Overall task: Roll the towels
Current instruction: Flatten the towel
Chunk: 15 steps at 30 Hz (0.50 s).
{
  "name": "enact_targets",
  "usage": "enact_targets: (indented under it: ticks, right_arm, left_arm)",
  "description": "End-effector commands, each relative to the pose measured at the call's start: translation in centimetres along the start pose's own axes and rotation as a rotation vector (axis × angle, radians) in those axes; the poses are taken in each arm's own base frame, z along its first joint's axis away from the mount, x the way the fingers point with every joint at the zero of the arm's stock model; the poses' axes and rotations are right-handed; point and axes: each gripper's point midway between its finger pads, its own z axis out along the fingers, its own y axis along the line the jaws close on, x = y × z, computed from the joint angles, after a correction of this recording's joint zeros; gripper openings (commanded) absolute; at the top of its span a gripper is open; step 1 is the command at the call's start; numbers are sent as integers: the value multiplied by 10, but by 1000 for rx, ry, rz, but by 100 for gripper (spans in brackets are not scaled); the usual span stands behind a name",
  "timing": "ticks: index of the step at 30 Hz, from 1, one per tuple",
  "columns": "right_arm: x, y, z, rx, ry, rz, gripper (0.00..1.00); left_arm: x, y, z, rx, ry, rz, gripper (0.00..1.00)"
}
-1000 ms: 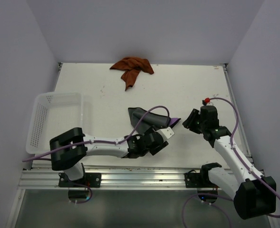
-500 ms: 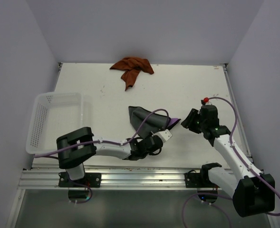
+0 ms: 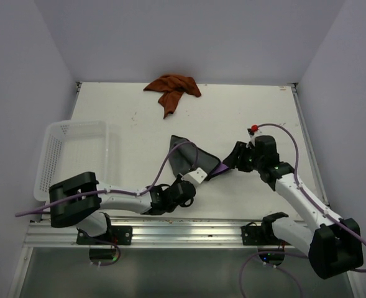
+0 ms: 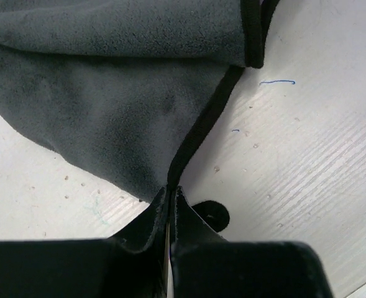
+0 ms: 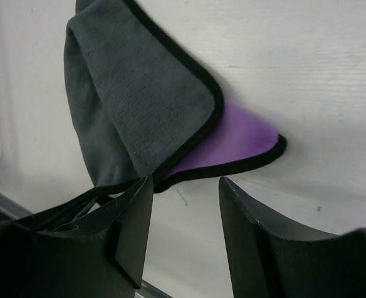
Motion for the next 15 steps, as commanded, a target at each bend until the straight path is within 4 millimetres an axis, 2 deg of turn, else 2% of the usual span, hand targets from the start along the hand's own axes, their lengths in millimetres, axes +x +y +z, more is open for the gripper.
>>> enact_targets:
  ticks: [1,8,15]
  right_arm:
    - [-3,34,8,-74,-10,-85,51]
    - [18,19,35,13,86,16,50]
    - [26,21,58,-13,116,65,50]
  left_arm:
    - [-9,4,-4,-22,-52,-103,0]
    - [5,10,-12,-31,-38,-152,0]
    - [12,13,-17,-23,-39,-167,0]
